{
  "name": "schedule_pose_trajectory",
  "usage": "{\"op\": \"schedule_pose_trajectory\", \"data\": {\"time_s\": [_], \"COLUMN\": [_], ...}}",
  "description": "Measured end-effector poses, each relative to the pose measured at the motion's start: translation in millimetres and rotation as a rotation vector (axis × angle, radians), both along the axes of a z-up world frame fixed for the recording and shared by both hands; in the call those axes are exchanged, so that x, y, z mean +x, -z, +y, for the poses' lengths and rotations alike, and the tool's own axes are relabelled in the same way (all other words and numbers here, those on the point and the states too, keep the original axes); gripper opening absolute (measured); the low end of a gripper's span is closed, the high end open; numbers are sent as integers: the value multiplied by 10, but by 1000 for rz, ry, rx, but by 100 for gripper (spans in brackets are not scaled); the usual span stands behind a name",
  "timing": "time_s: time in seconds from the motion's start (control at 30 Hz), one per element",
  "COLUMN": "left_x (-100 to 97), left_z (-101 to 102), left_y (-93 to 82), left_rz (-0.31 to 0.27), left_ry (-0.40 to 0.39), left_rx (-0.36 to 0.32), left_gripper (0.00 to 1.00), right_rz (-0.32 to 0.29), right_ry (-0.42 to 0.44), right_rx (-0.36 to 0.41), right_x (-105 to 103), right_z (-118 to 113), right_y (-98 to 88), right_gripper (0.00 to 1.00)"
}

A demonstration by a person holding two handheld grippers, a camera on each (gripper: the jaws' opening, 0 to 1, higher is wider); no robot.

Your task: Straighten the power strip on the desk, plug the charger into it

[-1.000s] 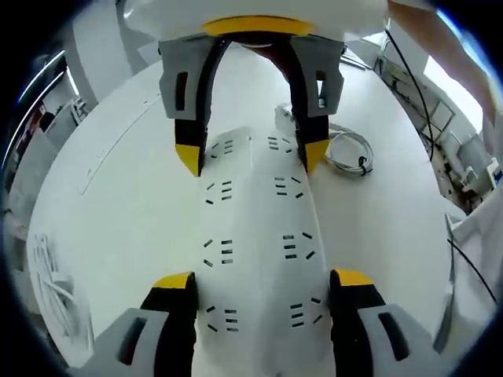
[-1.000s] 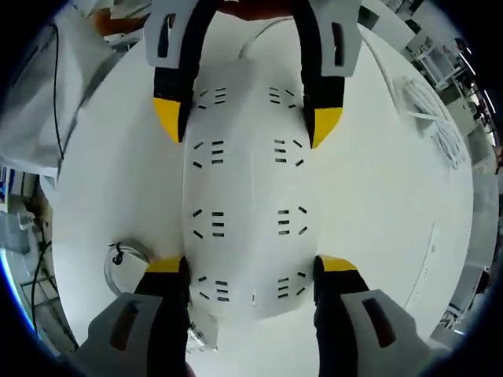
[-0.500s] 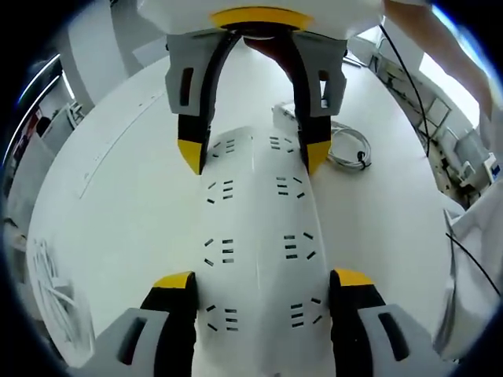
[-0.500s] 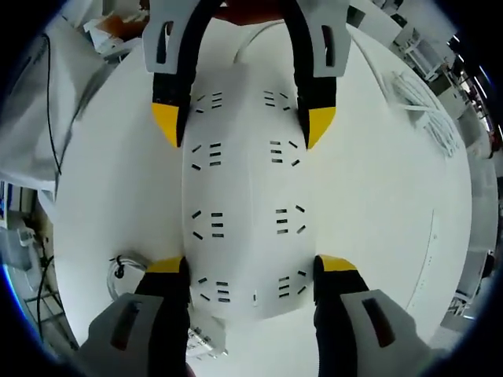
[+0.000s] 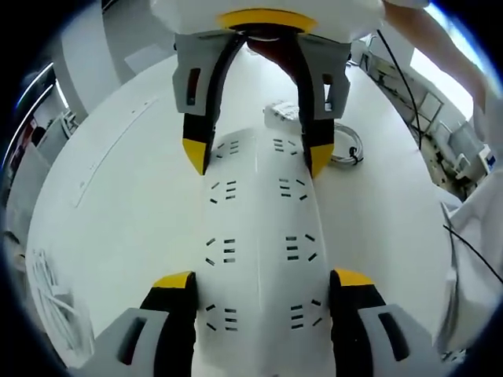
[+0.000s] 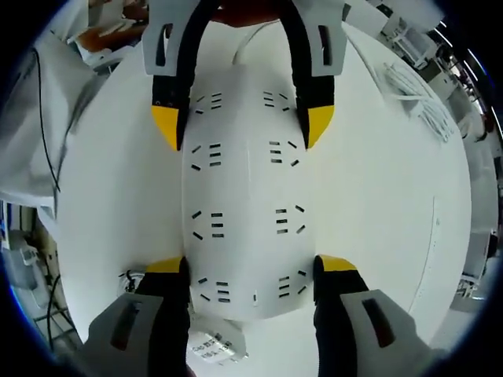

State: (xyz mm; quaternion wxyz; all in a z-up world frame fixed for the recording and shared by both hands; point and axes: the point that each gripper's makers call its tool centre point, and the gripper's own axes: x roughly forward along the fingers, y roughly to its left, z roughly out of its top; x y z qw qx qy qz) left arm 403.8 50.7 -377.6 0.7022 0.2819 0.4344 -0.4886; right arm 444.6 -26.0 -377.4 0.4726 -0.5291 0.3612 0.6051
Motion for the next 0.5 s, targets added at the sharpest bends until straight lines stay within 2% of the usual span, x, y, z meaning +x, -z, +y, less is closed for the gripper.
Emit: {"op": "schedule_pose_trajectory", "data": {"time_s": [0.37, 0.5], "left_x": [-27, -31], "left_z": [-16, -16], "left_y": [-1, -1], "left_rz": [-4, -6], "left_ry": [48, 59], "left_rx": [-9, -12], "left_gripper": [69, 69], "right_rz": [-3, 0], "right_ry": [81, 100], "right_rx": [22, 24], "right_x": [-142, -135], "right_z": [-30, -25], "right_y": [-9, -7], "right_gripper": [63, 63]}}
